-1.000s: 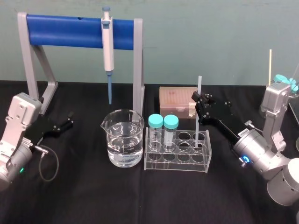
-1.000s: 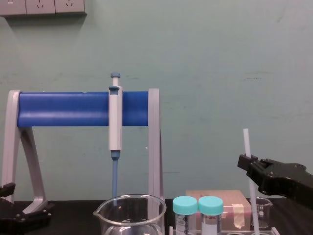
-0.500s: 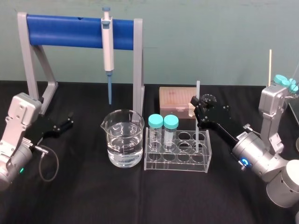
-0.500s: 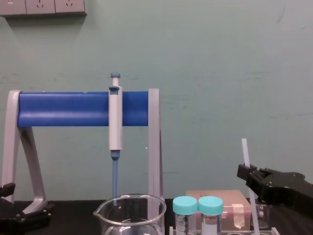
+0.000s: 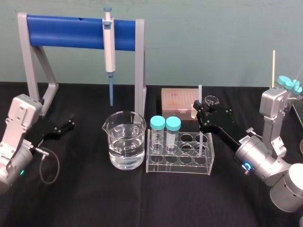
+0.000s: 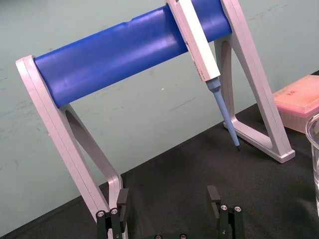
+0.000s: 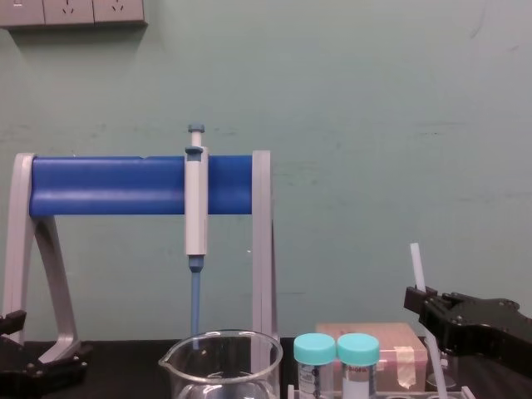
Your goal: Pick up the stirring rod with one hand, then place it down.
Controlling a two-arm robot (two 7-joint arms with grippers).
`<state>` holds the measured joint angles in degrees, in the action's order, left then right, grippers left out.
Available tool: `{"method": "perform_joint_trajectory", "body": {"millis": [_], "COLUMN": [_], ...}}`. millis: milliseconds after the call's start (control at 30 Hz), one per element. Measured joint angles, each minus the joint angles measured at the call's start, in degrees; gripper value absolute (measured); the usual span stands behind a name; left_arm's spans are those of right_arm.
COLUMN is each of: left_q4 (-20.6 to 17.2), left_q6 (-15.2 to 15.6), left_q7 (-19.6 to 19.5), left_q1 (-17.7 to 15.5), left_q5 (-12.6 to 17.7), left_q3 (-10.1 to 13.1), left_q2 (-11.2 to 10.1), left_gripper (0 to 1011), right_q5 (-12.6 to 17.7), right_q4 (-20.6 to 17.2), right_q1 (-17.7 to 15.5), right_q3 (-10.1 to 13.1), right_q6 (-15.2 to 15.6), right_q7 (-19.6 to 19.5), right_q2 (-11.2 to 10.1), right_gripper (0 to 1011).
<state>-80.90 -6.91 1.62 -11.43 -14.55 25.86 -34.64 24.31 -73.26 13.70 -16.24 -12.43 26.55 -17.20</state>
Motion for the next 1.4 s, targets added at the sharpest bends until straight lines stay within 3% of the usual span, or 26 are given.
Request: {"method": "perform_joint_trajectory", "body": {"millis": [300,700,900,967,1000,1267,1400], "left_q4": [0.0,0.0,0.0,0.0,0.0,0.0,0.0], "left_q6": [0.0,0.0,0.0,0.0,0.0,0.0,0.0], "left_q7": [0.0,0.0,0.0,0.0,0.0,0.0,0.0], "left_q1": [0.0,0.0,0.0,0.0,0.0,0.0,0.0], "left_q5": [0.0,0.0,0.0,0.0,0.0,0.0,0.0], "left_q3": [0.0,0.0,0.0,0.0,0.0,0.0,0.0], "left_q2": [0.0,0.0,0.0,0.0,0.0,0.0,0.0], "left_gripper": [1000,1000,1001,1000,1000,1000,1000], "right_q5": [0.2,0.4,0.4,0.4,0.4,0.5,0.5], "right_q4": [0.1,0.2,0.2,0.2,0.2,0.2,0.2], "right_q1": [0.0,0.0,0.0,0.0,0.1,0.0,0.1], "right_q3": [0.0,0.1,0.1,0.1,0.1,0.1,0.1], "right_q6": [0.1,0.1,0.1,0.1,0.1,0.1,0.1], "right_q7": [0.1,0.3,0.4,0.4,0.4,0.4,0.4], "right_q2": [0.0,0.0,0.0,0.0,0.0,0.0,0.0], "right_gripper": [103,440,674,696,772,974,1003]}}
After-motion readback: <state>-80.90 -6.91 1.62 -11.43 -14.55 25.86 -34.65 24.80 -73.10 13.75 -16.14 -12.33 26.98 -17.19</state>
